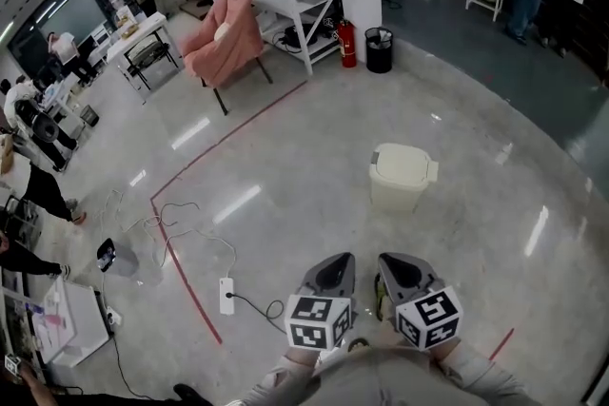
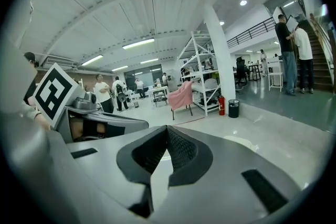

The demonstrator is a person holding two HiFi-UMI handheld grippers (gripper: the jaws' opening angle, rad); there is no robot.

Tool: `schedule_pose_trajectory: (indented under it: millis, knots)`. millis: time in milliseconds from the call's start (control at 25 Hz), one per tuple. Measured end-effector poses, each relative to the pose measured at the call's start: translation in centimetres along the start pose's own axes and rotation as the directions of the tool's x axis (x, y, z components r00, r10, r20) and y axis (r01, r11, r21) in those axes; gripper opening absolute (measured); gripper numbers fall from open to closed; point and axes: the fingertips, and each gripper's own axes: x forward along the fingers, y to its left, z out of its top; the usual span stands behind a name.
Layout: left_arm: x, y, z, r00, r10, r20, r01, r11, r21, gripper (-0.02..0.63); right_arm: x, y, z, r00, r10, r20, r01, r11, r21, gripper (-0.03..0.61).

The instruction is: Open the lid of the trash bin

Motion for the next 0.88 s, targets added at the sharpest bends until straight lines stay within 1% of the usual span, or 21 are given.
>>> schedule_pose_trajectory:
  millis: [440,720,880]
  knots:
    - [7.7,1.6,5.1,1.0,0.019,0.0,-0.019,1.0,-0.017,0.003,4.5,-7.0,4.5,1.0,0.018,0.001,-0.018,1.0,-0.02,0.005]
    - [13.3,1.7,7.4,1.0,0.026,-0.013,-0.026,0.999,-0.03,0.003,6.6,-12.6,5.7,1.0,0.02,-0.015,-0.02,1.0,-0.01,0.005]
    - [16.6,2.5,7.5,0.998,0.036,-0.044,-0.038,0.999,-0.035,0.003,8.1,-15.0,5.7,0.999,0.03,-0.029,-0.03,1.0,-0.006,0.006]
